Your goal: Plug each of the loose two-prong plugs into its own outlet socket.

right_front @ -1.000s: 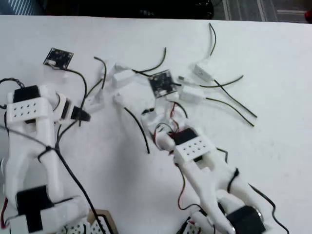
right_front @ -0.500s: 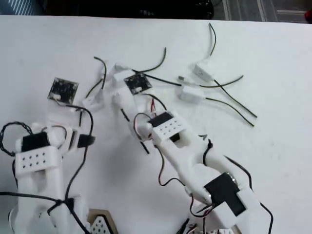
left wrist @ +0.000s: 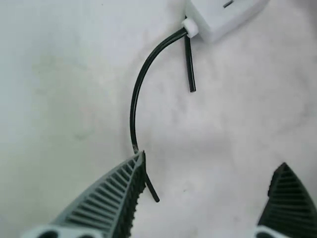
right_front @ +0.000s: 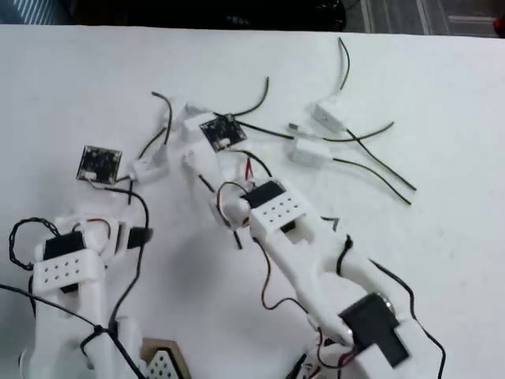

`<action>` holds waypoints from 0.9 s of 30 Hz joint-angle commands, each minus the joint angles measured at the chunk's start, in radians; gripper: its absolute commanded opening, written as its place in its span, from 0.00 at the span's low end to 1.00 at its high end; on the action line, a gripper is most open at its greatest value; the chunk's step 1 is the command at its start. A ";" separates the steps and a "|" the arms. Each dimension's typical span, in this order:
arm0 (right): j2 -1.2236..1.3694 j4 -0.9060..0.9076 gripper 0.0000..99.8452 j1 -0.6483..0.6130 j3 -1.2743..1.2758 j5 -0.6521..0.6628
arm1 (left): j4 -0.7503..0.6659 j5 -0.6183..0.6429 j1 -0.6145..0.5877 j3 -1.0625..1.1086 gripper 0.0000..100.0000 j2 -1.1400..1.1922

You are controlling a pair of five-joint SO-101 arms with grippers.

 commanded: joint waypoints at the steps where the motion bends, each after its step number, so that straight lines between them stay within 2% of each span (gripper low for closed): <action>1: -0.093 0.038 0.10 -0.028 -0.037 0.006 | -0.018 0.011 -0.005 -0.002 0.38 -0.030; 6: -0.042 -0.033 0.10 -0.076 -0.014 0.008 | -0.018 0.011 -0.005 0.003 0.38 -0.030; 13: 0.124 -0.065 0.09 0.004 -0.066 0.009 | -0.018 0.011 -0.005 0.003 0.38 -0.030; 16: 0.130 -0.065 0.01 0.008 -0.068 0.009 | -0.018 0.011 -0.005 0.003 0.38 -0.030; 20: 0.051 0.001 0.02 0.012 -0.064 0.009 | -0.018 0.011 -0.005 0.003 0.38 -0.030; 27: -0.282 0.186 0.02 0.065 -0.061 -0.011 | -0.020 0.011 -0.005 0.005 0.38 -0.027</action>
